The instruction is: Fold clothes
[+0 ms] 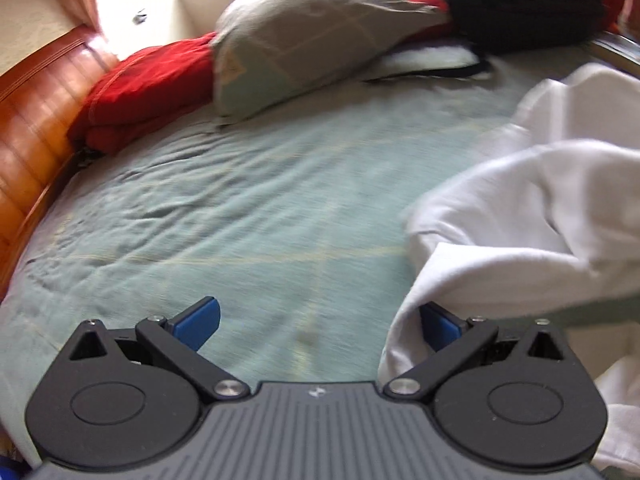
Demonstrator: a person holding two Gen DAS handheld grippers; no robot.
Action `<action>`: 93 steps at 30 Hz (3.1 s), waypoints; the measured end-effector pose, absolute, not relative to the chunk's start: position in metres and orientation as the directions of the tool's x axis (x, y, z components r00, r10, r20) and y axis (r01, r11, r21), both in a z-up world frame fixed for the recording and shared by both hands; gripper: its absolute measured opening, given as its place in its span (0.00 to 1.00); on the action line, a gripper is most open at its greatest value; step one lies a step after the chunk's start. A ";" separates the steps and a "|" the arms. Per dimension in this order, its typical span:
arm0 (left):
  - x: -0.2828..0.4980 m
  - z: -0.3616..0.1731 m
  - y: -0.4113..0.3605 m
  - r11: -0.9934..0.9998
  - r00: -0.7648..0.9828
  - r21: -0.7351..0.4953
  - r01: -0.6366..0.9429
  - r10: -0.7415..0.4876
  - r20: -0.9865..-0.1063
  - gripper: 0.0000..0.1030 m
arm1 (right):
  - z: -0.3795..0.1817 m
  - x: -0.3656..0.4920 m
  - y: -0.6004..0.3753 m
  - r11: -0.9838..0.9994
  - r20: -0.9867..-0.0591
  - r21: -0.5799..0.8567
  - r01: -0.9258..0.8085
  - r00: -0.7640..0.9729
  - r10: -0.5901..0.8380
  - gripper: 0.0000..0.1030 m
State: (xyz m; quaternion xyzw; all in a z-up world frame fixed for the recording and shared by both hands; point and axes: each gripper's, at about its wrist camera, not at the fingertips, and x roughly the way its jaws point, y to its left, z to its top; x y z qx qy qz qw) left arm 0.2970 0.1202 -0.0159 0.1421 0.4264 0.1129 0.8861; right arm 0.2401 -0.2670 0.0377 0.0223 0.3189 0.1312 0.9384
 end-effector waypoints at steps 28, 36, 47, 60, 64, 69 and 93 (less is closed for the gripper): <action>0.354 0.008 0.238 0.859 0.521 0.433 -0.273 0.510 -0.684 0.98 | 0.030 0.253 -0.261 0.974 -0.626 0.106 -0.202 0.747 0.223 1.00; 0.306 0.014 0.189 0.952 0.582 0.297 -0.078 0.285 -0.761 0.99 | 0.042 0.249 -0.253 0.952 -0.609 0.170 -0.256 0.732 0.305 1.00; 0.217 0.033 0.085 0.955 0.654 0.165 0.247 -0.039 -0.756 0.99 | 0.078 0.241 -0.221 0.906 -0.564 0.208 -0.370 0.711 0.420 1.00; 0.153 0.001 0.041 0.971 0.669 0.133 0.197 -0.034 -0.743 0.99 | -0.007 0.247 -0.171 0.955 -0.700 0.023 -0.294 0.678 0.226 1.00; 0.143 -0.007 0.039 0.977 0.665 0.122 0.173 -0.025 -0.746 0.99 | -0.012 0.241 -0.196 0.970 -0.689 -0.050 -0.237 0.711 0.138 1.00; 0.140 -0.011 0.037 0.979 0.662 0.103 0.176 -0.040 -0.749 0.99 | -0.015 0.242 -0.241 0.989 -0.686 -0.108 -0.105 0.728 0.002 1.00; 0.131 -0.014 0.027 0.975 0.661 0.112 0.194 -0.046 -0.749 0.99 | -0.029 0.304 -0.333 0.979 -0.749 -0.161 0.127 0.630 -0.205 1.00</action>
